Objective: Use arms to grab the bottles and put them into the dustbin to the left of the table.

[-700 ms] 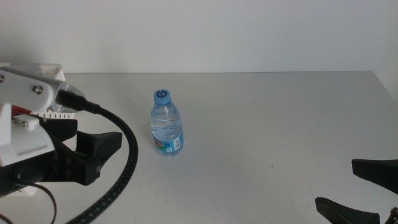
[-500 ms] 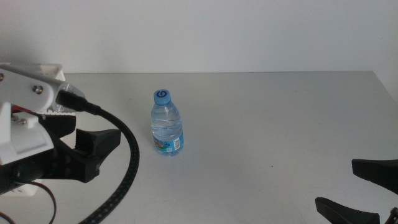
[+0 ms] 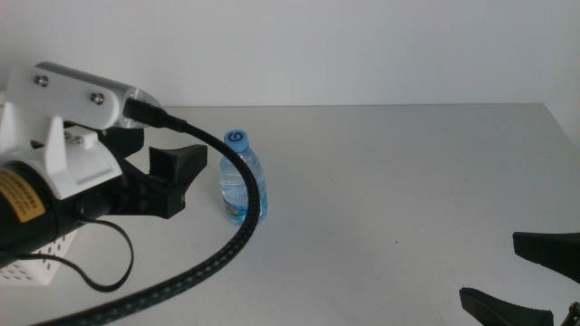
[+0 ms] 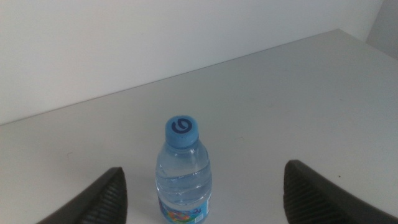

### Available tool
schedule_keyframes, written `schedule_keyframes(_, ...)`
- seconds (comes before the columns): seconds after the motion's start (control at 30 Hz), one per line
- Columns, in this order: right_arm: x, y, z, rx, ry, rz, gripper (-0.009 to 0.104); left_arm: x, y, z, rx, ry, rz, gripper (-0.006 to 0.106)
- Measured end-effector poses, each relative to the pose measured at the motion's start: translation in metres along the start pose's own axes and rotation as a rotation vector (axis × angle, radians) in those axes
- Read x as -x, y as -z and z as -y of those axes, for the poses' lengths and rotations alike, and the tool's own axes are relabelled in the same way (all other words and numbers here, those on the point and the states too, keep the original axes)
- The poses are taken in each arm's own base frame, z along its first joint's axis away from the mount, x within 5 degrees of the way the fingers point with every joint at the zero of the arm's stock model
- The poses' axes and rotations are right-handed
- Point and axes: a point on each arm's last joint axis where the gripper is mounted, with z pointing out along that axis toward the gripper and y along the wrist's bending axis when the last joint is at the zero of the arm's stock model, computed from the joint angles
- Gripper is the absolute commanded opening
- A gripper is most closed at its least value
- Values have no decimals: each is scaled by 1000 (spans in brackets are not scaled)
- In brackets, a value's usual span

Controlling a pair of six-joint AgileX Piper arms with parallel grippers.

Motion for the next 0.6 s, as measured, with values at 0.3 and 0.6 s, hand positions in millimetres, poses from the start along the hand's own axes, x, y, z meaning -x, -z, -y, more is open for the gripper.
schedule_keyframes(0.3,0,0,0,0,1,-3,70,-10,-23,0,2,-7,-53,83)
schedule_keyframes(0.6,0,0,0,0,0,-3,70,-11,-46,0,-8,-9,9,83)
